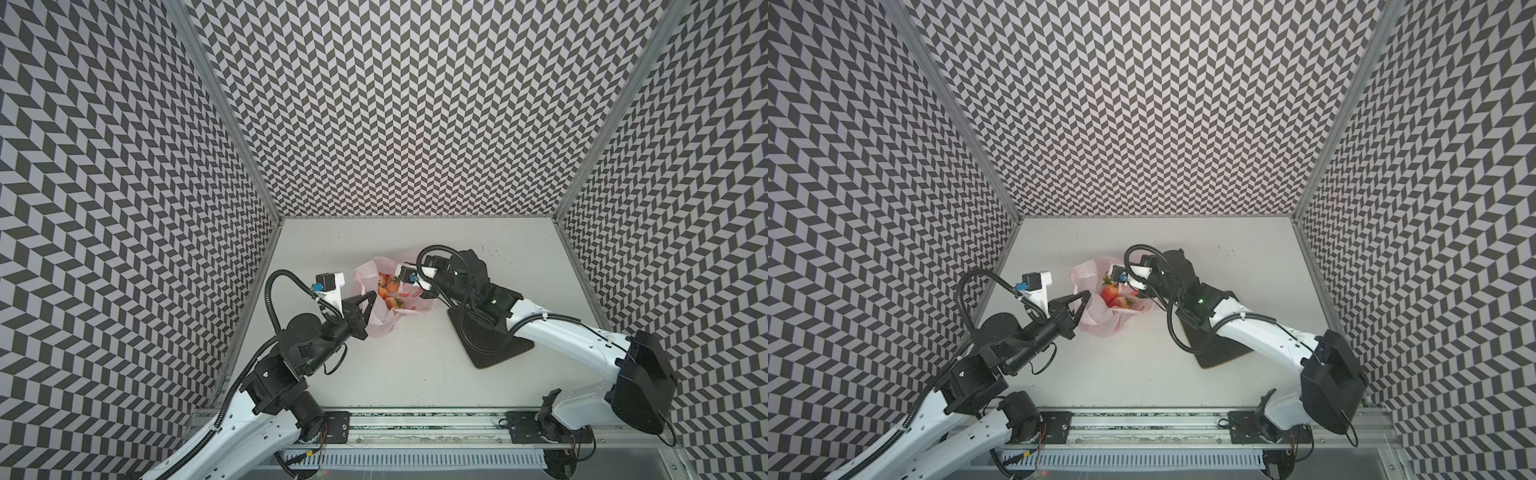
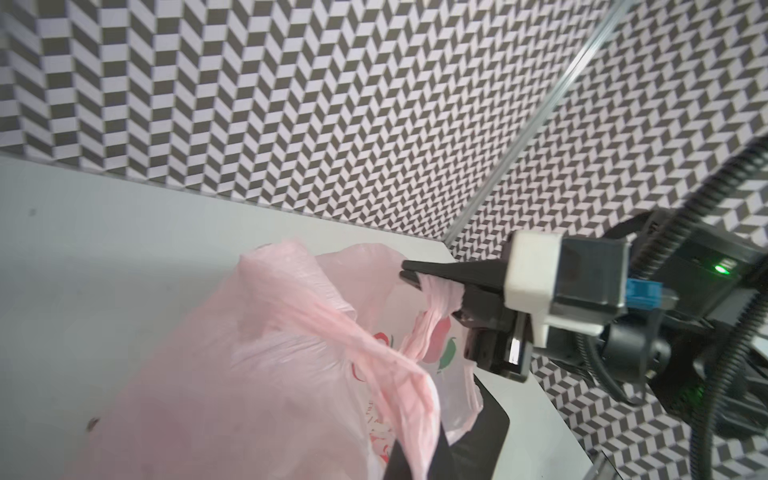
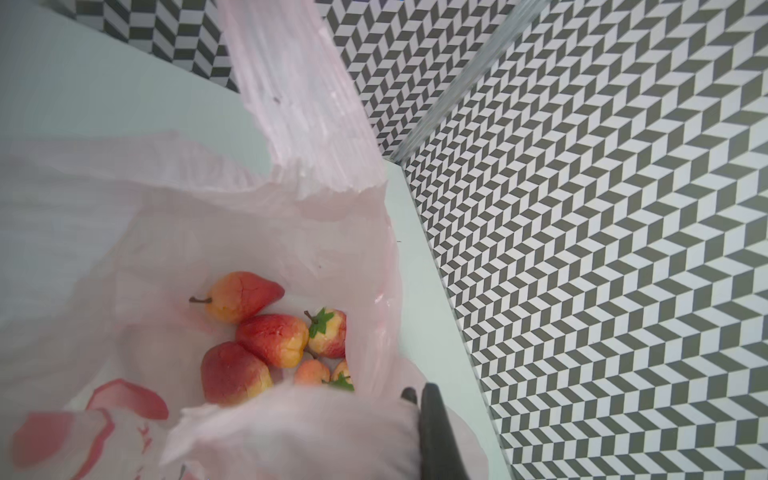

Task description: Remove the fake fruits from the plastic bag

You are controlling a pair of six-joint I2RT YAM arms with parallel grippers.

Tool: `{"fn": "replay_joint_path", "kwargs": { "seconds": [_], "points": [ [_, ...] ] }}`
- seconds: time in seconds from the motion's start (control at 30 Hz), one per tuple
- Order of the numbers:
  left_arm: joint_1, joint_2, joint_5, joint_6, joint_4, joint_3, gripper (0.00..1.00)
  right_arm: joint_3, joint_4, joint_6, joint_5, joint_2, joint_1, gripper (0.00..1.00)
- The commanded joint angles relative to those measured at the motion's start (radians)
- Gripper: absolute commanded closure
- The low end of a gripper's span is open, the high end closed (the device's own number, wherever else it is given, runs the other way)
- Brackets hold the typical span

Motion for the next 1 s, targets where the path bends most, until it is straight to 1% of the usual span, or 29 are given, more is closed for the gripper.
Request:
{"fn": "replay_joint_path", "kwargs": {
  "seconds": [0.0,0.07,0.1,0.17,0.2,0.23,0.3,0.37,0.43,0.53,0.6,0.67,0.73,0.83,0.9,0.97],
  "points": [
    [-0.003,0.031,-0.171,-0.108,-0.038,0.059,1.00,0.047,0.204,0.331,0.071,0.021,0.003,1.00],
    [-0.003,0.073,-0.220,-0.120,-0.023,0.089,1.00,0.082,0.235,0.496,0.129,0.038,0.001,1.00],
    [-0.001,0.096,-0.235,-0.109,-0.007,0.106,1.00,0.104,0.240,0.555,0.151,0.046,0.002,1.00],
    [0.000,0.151,-0.240,-0.040,0.053,0.149,1.00,0.150,0.239,0.685,0.206,0.067,0.000,1.00],
    [0.003,0.187,-0.245,0.005,0.081,0.183,1.00,0.181,0.236,0.750,0.253,0.085,0.000,1.00],
    [0.008,0.225,-0.255,0.048,0.103,0.218,1.00,0.218,0.216,0.827,0.319,0.102,-0.004,1.00],
    [0.036,0.298,-0.259,0.144,0.148,0.283,1.00,0.309,0.149,0.960,0.372,0.144,-0.023,1.00],
    [0.100,0.368,-0.214,0.207,0.195,0.348,1.00,0.393,0.103,1.075,0.394,0.186,-0.051,1.00],
    [0.200,0.428,-0.070,0.265,0.282,0.395,1.00,0.454,0.104,1.165,0.400,0.220,-0.083,1.00],
    [0.300,0.511,0.063,0.293,0.392,0.453,1.00,0.514,0.124,1.259,0.386,0.256,-0.126,1.00],
    [0.328,0.567,0.103,0.325,0.395,0.499,1.00,0.527,0.126,1.286,0.385,0.267,-0.145,1.00],
    [0.342,0.592,0.136,0.345,0.396,0.515,1.00,0.498,0.127,1.305,0.390,0.255,-0.156,1.00],
    [0.343,0.585,0.165,0.356,0.423,0.487,1.00,0.428,0.145,1.320,0.393,0.223,-0.164,1.00],
    [0.342,0.545,0.235,0.369,0.479,0.396,1.00,0.264,0.168,1.355,0.395,0.150,-0.175,1.00],
    [0.343,0.497,0.309,0.374,0.516,0.315,1.00,0.156,0.166,1.367,0.383,0.094,-0.179,1.00],
    [0.342,0.444,0.401,0.360,0.527,0.249,1.00,0.069,0.142,1.349,0.364,0.040,-0.181,0.99]
  ]
}}
